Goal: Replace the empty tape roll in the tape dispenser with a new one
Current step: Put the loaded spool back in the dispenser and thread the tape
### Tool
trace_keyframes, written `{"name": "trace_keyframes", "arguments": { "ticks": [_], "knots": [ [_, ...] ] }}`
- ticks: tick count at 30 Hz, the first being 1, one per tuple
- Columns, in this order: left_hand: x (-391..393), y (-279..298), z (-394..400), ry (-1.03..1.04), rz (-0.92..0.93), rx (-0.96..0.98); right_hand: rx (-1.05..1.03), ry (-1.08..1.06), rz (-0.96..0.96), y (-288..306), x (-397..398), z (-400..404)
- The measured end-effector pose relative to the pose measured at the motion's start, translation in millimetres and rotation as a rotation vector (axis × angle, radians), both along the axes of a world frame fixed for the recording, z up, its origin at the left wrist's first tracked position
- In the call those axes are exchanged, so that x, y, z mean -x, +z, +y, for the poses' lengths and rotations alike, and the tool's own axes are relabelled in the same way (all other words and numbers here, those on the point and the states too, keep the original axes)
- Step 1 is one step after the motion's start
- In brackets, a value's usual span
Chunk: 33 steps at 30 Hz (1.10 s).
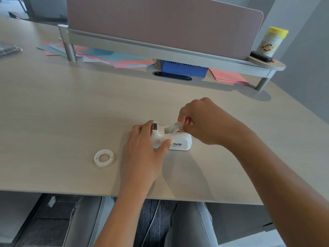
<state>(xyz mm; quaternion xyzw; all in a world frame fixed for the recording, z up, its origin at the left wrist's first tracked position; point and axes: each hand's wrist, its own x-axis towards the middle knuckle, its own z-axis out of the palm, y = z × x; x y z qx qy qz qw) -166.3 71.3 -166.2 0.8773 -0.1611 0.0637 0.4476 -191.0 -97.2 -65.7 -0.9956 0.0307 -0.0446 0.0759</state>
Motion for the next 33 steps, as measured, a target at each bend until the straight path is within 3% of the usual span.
{"name": "trace_keyframes", "arguments": {
  "ticks": [3,8,12,16,22,33],
  "knots": [
    [0.8,1.6,0.4,-0.001,0.006,-0.006,-0.097,0.024,-0.026,-1.9,2.4,-5.0],
    [6.6,6.7,0.1,0.029,0.005,0.035,-0.448,-0.075,-0.161,-27.0,10.9,-14.5],
    [12.4,19.0,-2.9,0.044,-0.195,0.180,-0.590,-0.155,-0.294,-44.8,15.8,-14.3],
    [6.4,31.6,-14.6,0.036,-0.285,0.004,-0.718,-0.117,-0.327,-54.4,20.3,-17.8],
    [0.8,41.3,-30.3,0.076,-0.237,-0.211,-0.801,-0.068,-0.360,-63.3,19.7,-21.2],
    [5.8,46.6,-37.5,0.092,-0.155,-0.039,-0.805,-0.063,-0.395,-70.2,16.8,-22.7]
  ]
}}
